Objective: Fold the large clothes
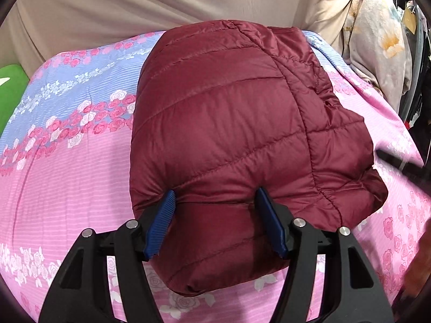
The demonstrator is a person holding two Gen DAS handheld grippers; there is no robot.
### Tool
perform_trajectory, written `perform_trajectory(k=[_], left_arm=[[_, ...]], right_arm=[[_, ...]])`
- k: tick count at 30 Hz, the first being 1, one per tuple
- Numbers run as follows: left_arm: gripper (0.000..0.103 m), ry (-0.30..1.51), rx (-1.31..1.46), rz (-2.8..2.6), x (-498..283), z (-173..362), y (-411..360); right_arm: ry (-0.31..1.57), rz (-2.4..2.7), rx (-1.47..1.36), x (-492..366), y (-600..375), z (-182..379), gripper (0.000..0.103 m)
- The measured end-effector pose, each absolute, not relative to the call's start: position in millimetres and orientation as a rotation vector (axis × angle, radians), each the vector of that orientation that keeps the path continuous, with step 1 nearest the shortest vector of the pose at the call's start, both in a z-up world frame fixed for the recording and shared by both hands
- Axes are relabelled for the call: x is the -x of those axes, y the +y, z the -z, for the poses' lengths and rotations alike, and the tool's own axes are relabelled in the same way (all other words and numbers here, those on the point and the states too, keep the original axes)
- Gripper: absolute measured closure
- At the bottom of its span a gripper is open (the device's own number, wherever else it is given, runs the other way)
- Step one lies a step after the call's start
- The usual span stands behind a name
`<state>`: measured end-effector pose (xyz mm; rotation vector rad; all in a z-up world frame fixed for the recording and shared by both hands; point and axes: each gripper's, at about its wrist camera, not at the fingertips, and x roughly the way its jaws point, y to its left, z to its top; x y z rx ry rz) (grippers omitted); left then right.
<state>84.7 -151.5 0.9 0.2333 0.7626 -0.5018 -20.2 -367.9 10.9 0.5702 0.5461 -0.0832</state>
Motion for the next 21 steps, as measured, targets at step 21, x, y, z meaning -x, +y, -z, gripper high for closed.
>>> perform_trajectory(k=[21], left_arm=[[0.04, 0.743, -0.25, 0.538, -80.3, -2.1, -164.0]], right_arm=[[0.64, 0.216, -0.521, -144.1, -389.4, 17.1, 0.103]])
